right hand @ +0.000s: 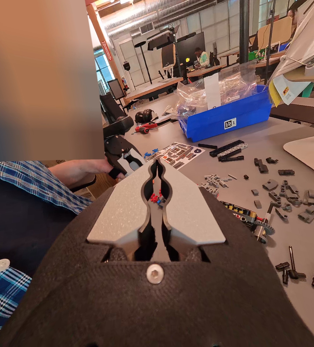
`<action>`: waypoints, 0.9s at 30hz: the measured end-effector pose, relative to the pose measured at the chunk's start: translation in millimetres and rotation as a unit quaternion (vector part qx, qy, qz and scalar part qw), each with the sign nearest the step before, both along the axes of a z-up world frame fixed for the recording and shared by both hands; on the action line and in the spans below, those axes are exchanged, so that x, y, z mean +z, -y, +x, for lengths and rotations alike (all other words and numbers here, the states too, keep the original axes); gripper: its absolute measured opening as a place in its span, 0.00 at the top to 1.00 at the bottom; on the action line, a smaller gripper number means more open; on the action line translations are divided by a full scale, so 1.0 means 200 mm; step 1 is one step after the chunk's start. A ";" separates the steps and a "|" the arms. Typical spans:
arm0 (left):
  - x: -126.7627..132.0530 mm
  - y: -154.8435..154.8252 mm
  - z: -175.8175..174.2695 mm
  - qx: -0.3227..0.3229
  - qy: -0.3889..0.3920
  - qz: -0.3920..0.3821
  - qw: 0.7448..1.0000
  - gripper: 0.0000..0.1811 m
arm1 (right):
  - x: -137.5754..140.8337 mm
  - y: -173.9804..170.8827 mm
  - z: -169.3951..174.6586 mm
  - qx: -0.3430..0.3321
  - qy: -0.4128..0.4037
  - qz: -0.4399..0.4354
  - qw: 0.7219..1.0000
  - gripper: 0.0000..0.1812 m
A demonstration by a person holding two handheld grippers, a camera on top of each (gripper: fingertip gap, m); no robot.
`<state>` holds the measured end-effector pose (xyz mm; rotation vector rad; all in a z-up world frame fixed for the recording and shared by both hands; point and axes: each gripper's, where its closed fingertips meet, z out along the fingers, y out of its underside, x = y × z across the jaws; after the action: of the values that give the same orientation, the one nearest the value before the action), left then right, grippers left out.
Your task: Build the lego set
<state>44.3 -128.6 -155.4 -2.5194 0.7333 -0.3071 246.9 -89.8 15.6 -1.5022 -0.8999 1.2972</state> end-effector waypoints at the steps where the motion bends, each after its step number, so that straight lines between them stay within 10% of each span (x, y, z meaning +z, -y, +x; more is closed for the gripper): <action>1: -0.01 0.00 0.00 0.013 -0.009 -0.003 1.000 0.71 | 0.00 0.00 0.00 0.001 0.000 0.000 1.000 1.00; 16: -0.01 -0.05 0.01 -0.030 -0.054 0.040 0.997 0.85 | 0.00 0.00 0.03 -0.004 -0.004 0.005 1.000 1.00; 27: 0.06 0.03 0.06 -0.211 -0.080 0.069 0.972 0.86 | 0.00 0.00 0.02 -0.004 0.003 0.009 1.000 1.00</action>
<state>56.1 -135.2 -143.5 -2.2571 1.3115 -0.1882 251.2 -90.8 14.8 -1.4956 -0.9064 1.2745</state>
